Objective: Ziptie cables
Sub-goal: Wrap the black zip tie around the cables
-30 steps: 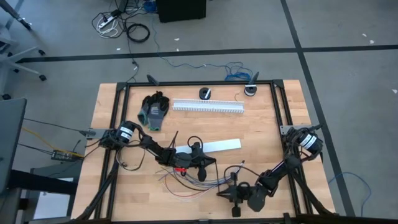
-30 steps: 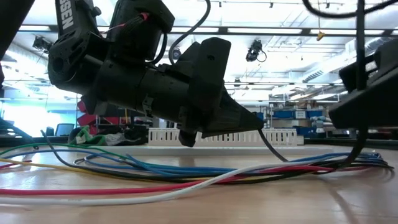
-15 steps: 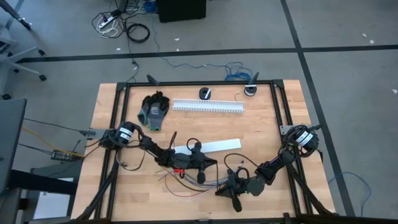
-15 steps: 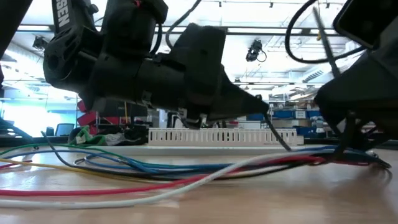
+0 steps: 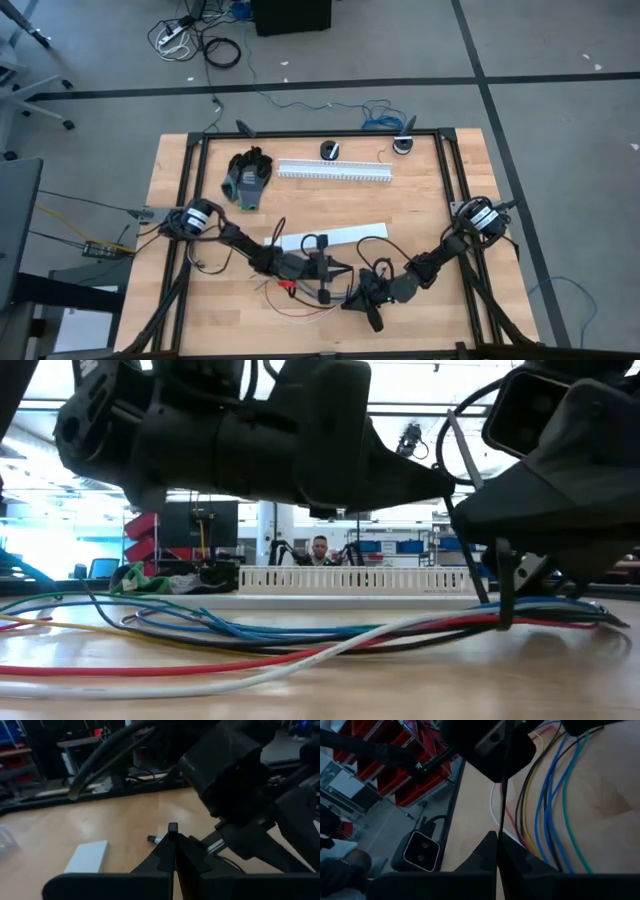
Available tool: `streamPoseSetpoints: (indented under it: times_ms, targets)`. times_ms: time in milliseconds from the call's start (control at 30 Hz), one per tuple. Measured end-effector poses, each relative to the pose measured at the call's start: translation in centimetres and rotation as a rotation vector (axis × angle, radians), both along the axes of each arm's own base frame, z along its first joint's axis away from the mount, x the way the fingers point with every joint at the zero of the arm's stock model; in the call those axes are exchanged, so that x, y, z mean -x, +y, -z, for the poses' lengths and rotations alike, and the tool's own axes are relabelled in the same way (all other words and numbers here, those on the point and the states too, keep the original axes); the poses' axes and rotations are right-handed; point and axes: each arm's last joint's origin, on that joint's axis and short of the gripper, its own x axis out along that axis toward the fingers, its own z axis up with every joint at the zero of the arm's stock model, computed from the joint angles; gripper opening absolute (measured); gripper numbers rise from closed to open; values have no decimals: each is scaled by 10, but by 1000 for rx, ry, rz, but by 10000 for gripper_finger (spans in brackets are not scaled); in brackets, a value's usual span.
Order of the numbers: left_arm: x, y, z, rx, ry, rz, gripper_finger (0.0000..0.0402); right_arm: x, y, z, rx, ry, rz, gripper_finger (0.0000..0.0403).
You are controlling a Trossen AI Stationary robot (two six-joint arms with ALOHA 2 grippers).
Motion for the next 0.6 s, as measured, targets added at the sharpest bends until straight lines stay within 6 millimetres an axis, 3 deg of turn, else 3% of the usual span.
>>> streamPoseSetpoints:
  times_ms: [600]
  targets:
    - [12,-18,-24,-192,31,-4,0,-4,-15,3,-29,14,16,0]
